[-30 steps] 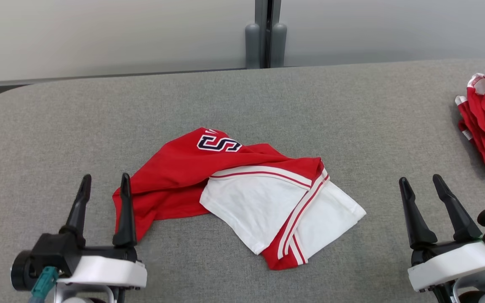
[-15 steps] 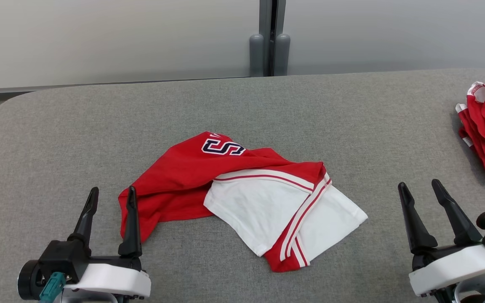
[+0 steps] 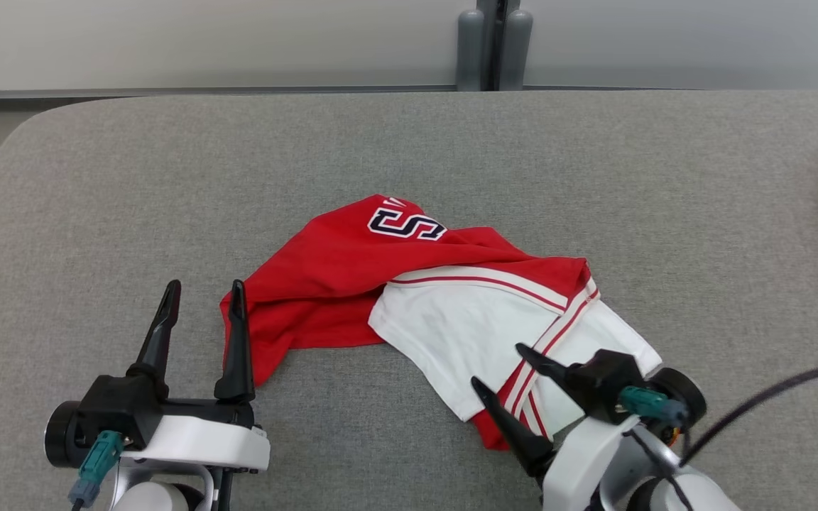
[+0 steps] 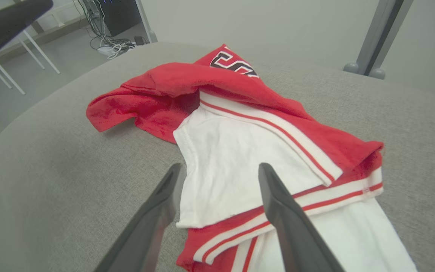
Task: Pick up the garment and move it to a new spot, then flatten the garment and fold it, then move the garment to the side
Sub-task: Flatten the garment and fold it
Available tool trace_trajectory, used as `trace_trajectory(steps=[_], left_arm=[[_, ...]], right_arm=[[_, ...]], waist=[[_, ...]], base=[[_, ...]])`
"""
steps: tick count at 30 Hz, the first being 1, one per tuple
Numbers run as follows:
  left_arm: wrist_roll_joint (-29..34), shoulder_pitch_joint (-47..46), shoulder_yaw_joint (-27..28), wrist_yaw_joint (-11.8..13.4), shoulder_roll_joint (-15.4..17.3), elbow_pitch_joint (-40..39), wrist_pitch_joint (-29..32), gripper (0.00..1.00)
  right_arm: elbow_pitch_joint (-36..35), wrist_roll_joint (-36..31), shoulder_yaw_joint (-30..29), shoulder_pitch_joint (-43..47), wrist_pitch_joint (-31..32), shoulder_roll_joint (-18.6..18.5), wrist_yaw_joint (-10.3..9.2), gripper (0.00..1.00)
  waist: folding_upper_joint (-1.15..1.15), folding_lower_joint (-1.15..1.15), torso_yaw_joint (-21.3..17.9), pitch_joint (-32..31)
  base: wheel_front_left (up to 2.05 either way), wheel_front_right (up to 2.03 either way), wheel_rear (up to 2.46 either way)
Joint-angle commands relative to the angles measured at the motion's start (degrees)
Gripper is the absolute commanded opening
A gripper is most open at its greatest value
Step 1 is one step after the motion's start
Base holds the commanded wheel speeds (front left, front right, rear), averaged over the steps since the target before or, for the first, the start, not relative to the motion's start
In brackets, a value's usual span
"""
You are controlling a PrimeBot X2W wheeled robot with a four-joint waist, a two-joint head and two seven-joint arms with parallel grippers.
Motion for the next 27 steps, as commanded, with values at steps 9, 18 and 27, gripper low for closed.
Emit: trace_trajectory(steps=[9,18,27], left_arm=[[0.09,-3.98,-0.57,-0.93,-1.38,2.55,-1.7,1.0],[0.14,-4.41,0.17,-1.17,-1.68,3.72,-2.39,1.0],[0.57,-4.29,0.72,-1.18,-1.38,3.67,-2.66,1.0]], right_arm=[[11.68,1.89,16.23,-10.68,7.76,-3.57,0.0,1.0],[14.05,2.57,16.42,-14.77,4.1,-2.53,0.0,0.0],[7.9,2.62,4.37,-13.86,-2.66,-1.77,-0.01,0.0]], waist=[[0.0,0.0,3.24,3.89],[0.0,0.0,2.41,4.56],[0.0,0.0,0.26,4.38]], base=[[0.0,0.0,0.0],[0.0,0.0,0.0],[0.0,0.0,0.0]])
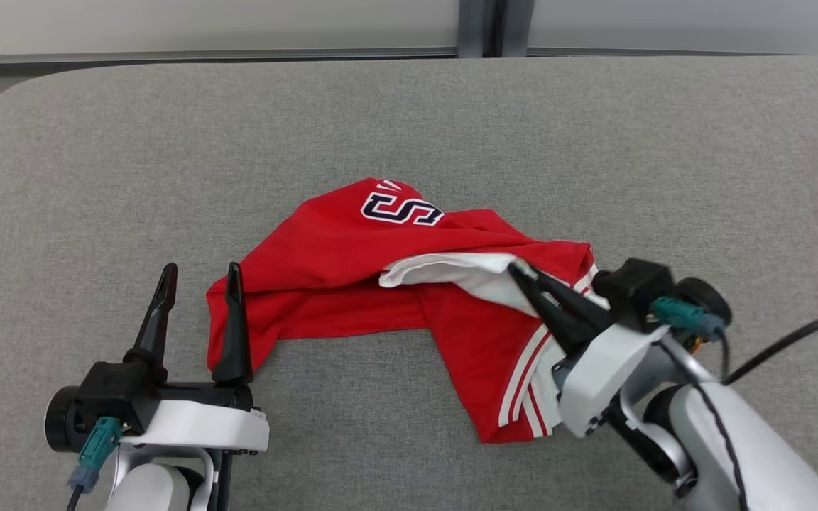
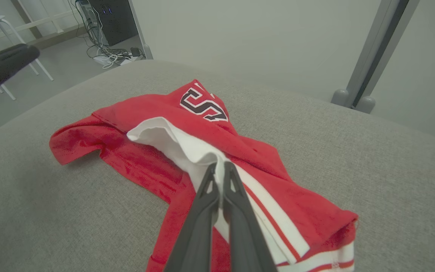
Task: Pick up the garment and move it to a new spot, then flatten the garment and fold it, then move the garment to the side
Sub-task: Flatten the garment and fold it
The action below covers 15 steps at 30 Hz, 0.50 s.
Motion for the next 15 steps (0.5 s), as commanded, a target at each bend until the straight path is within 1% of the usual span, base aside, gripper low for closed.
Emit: trace_trajectory(steps=[1,7,11,15], left_arm=[[0.37,-0.61,0.3,-0.15,0.25,-0.05,-0.25,1.0],[0.53,-0.56,0.33,-0.22,0.43,-0.12,-0.3,1.0],[0.54,-0.52,0.29,-0.29,0.53,-0.3,-0.32,1.0],[0.42,-0.68,0.31,-0.4,0.72,-0.41,-0.34,1.0]], right_arm=[[-1.11,-0.49,-2.18,0.59,-1.03,-0.1,-0.02,0.0],[-5.69,-2.33,-13.61,2.58,-2.3,-0.16,-0.02,0.0],[-7.78,-2.6,-20.81,4.9,-1.72,0.16,-0.02,0.0],[-8.63,-1.96,-26.65,8.45,-0.64,0.43,-0.02,0.0]], waist=[[0.0,0.0,-0.42,-0.01],[0.0,0.0,-1.35,0.02],[0.0,0.0,-1.82,0.32],[0.0,0.0,-2.09,0.7]], base=[[0.0,0.0,0.0],[0.0,0.0,0.0],[0.0,0.0,0.0],[0.0,0.0,0.0]])
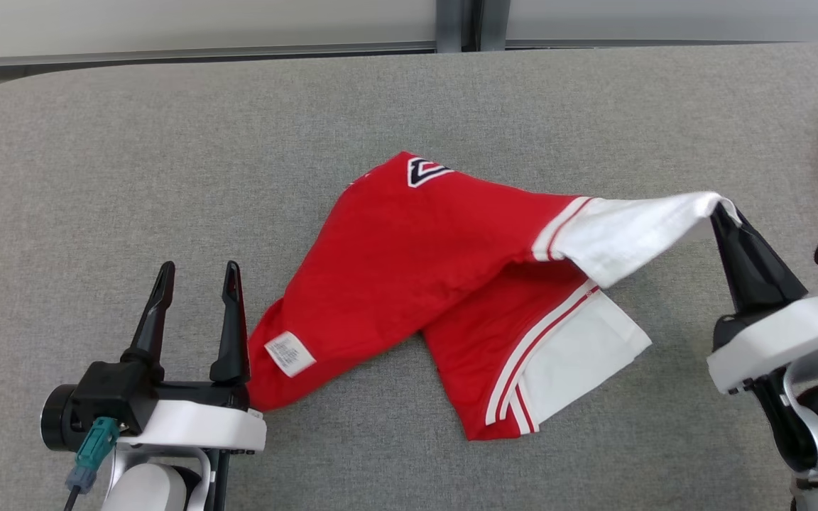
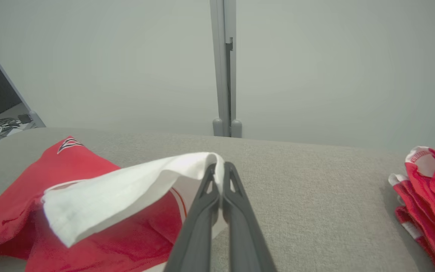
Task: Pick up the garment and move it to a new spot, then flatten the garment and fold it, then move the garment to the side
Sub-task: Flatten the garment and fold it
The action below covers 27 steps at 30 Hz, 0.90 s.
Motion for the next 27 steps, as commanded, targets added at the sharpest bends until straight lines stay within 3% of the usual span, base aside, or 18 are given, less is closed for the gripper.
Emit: trace_trajectory(steps=[1,13,14,16,27], left_arm=[[0.11,-0.67,0.26,-0.32,0.35,-0.16,-0.27,1.0],[0.11,-0.99,0.11,0.0,0.89,-0.06,-0.2,1.0],[0.13,-1.03,0.07,0.0,1.01,-0.06,-0.14,1.0],[0.12,-1.0,0.03,0.08,1.18,-0.03,0.03,1.0],[-0.11,1.01,0.19,1.16,1.96,-0.44,0.58,1.0]], right_arm=[[-0.03,0.63,-1.27,2.03,0.42,0.25,-0.01,0.0],[9.23,6.23,-2.59,10.67,-2.03,1.87,-0.01,0.0],[10.13,6.47,-2.6,10.8,-2.79,1.92,-0.01,0.29],[11.55,7.23,-2.42,10.88,-4.09,2.28,-0.01,1.0],[9.09,4.23,-9.85,12.38,-9.8,2.72,-0.01,1.0]], waist=[[0.0,0.0,-0.13,0.17],[0.0,0.0,-1.28,0.3],[0.0,0.0,-1.39,0.22],[0.0,0.0,-1.58,0.0],[0.0,0.0,-2.71,-2.24]], base=[[0.0,0.0,0.0],[0.0,0.0,0.0],[0.0,0.0,0.0],[0.0,0.0,0.0],[0.0,0.0,0.0]])
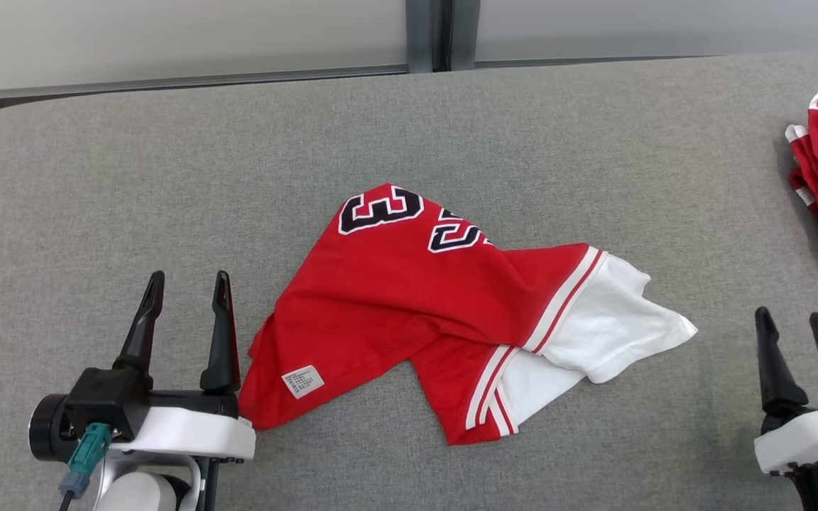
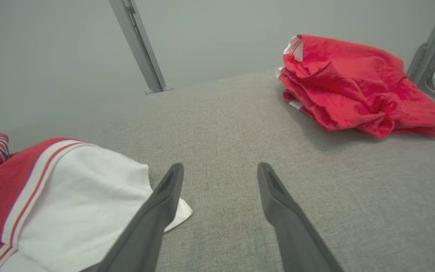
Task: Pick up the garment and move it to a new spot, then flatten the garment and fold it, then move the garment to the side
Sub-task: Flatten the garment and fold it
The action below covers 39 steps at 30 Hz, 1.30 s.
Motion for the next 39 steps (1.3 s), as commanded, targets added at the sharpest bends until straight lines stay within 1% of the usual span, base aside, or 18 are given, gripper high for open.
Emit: trace_trajectory(steps=[1,4,10,15,19,24,35,39], left_arm=[[-0.06,0.23,0.21,0.4,0.32,-0.21,-0.12,1.0],[-0.21,1.19,0.22,0.65,0.53,-0.27,0.08,1.0],[-0.24,2.69,-0.24,0.81,1.07,-0.14,0.64,1.0],[0.03,4.42,-1.14,0.7,1.64,-0.23,1.76,1.0],[-0.05,6.25,-1.82,0.86,2.07,-0.29,2.85,1.0],[-0.41,7.85,-2.33,0.94,2.52,-0.78,3.89,1.0],[-0.83,7.87,-2.86,0.84,2.92,-0.9,4.54,1.0],[-1.17,7.13,-3.52,0.22,2.92,0.22,5.33,1.0]], right_arm=[[-0.88,-0.4,-0.46,0.17,-0.53,-0.08,0.0,1.0],[-4.64,-1.87,-0.75,-0.38,-1.24,0.56,0.0,1.0],[-11.97,-4.45,2.7,-0.65,-0.32,0.8,0.0,1.0],[-15.09,-5.92,5.32,1.81,1.2,1.42,0.0,1.0],[-16.3,-5.85,6.32,4.58,2.1,2.51,0.0,1.0],[-17.11,-5.77,6.25,6.52,2.46,2.84,0.0,1.0],[-17.61,-5.43,6.44,6.35,2.82,3.1,0.0,1.0],[-17.35,-5.25,6.48,6.0,2.6,3.09,0.0,1.0]], waist=[[0.0,0.0,-0.12,-0.45],[0.0,0.0,-0.26,-1.52],[0.0,0.0,-0.15,-4.07],[0.0,0.0,0.04,-5.99],[0.0,0.0,0.16,-7.35],[0.0,0.0,0.48,-7.98],[0.0,0.0,0.7,-7.52],[0.0,0.0,0.75,-7.08]], base=[[0.0,0.0,0.0],[0.0,0.0,0.0],[0.0,0.0,0.0],[0.0,0.0,0.0],[0.0,0.0,0.0],[0.0,0.0,0.0],[0.0,0.0,0.0],[0.0,0.0,0.0]])
